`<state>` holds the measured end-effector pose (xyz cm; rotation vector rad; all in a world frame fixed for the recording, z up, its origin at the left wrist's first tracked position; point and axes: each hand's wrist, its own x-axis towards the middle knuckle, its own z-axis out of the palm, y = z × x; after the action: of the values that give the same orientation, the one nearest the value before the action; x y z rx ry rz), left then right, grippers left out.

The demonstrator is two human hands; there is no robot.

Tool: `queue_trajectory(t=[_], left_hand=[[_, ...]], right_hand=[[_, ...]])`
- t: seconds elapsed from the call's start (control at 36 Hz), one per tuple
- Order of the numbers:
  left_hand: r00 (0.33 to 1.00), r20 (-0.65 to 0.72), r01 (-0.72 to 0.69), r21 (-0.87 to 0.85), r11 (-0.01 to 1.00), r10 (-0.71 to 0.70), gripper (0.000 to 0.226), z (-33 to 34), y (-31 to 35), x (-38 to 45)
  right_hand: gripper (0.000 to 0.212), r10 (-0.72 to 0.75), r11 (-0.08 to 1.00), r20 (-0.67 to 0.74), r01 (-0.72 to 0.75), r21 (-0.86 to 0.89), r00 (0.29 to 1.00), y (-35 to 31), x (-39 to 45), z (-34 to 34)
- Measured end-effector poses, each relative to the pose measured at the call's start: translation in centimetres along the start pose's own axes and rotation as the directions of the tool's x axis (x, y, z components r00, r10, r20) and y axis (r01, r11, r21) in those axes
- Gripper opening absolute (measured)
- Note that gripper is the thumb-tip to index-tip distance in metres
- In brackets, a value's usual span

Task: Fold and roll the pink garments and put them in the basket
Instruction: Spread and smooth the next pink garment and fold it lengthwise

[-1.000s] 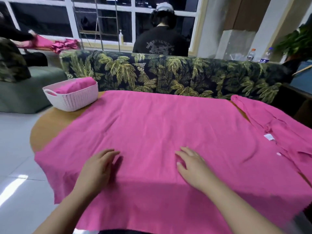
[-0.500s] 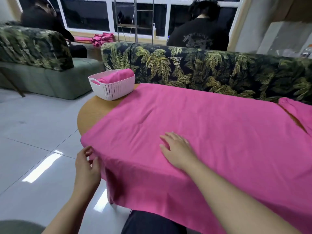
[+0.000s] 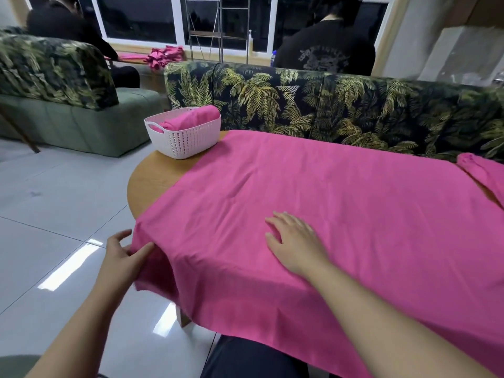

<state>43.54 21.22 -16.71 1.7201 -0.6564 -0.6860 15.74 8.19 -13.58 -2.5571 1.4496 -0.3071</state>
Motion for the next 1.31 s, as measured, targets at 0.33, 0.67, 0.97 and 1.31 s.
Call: queue_trajectory(t=[0.33,0.67,0.97,1.31], left_hand=[[0.868,0.274,-0.425,-0.016,0.905,0.413,0.064,4.1,8.3,-3.8],[0.638,0.591,-0.573,-0.066,0.817,0.495,0.058,31.3,19.4,-4.3],[0.414,0.889,-0.909,0.391,0.145,0.196,0.056,40.2,10.3,-8.8],[0.438,0.877,-0.898,0.418,0.137,0.195,0.053,39.1,10.3,-9.0]], right_hand=[[0.025,0.495,0.715,-0.479,-0.027,0.698,0.725,2.0,-1.3,-0.4],[0.025,0.474,0.877,-0.655,-0.247,0.412,0.589,18.5,-16.0,-6.0],[0.04,0.794,0.567,-0.59,-0.53,0.631,0.147,26.5,-28.5,-3.9],[0.058,0.951,0.303,-0.299,-0.387,0.871,0.073,26.7,-29.1,-4.2]])
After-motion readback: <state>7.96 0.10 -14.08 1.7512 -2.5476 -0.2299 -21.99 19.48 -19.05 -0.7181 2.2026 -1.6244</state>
